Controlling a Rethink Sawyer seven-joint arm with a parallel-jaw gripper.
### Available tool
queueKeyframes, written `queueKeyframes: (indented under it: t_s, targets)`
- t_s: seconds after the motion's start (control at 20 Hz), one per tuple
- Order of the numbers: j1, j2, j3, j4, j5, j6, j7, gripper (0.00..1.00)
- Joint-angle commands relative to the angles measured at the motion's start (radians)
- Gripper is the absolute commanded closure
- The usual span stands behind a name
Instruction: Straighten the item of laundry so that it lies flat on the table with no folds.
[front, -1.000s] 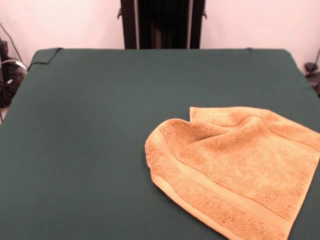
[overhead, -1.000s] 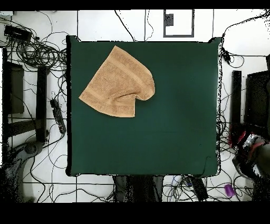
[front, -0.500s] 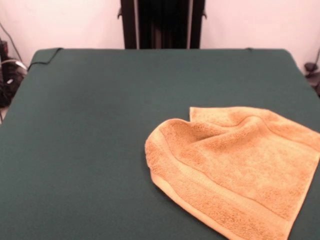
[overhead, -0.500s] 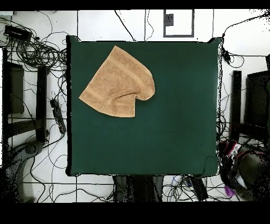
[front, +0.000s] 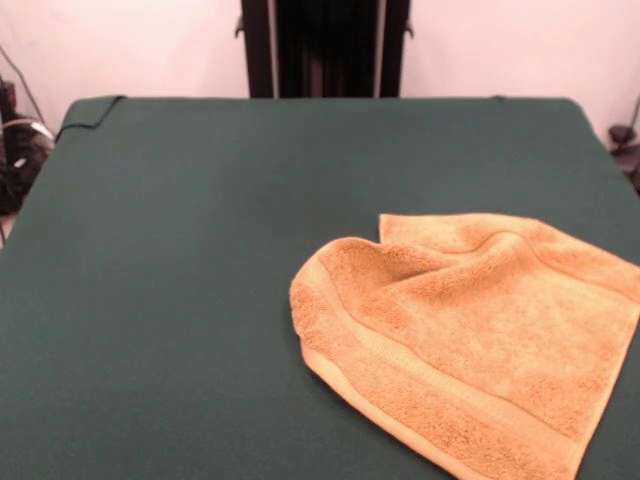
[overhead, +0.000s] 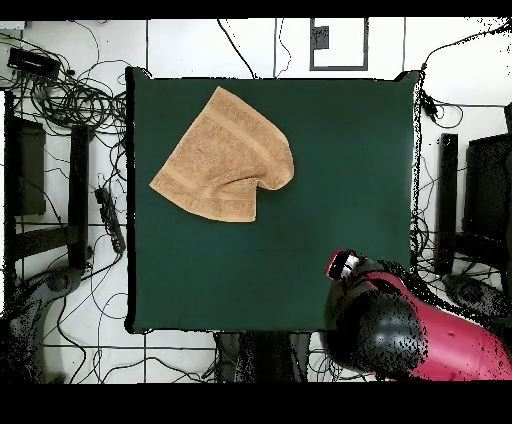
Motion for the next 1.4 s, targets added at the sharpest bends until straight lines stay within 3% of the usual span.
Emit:
queueKeyframes:
  t_s: [0.05,0.3,0.65,1.0,1.4]
  targets:
    - [0.133,0.163,-0.102,0.155,0.049,-0.145,0.42,1.0]
    - [0.275,0.291,-0.219,0.118,0.057,-0.293,0.532,1.0]
    - [0.407,0.478,-0.326,0.068,0.12,-0.419,0.627,1.0]
    - [0.412,0.613,-0.308,0.061,0.193,-0.56,0.652,1.0]
    - [0.487,0.736,-0.31,-0.019,0.351,-0.608,0.67,1.0]
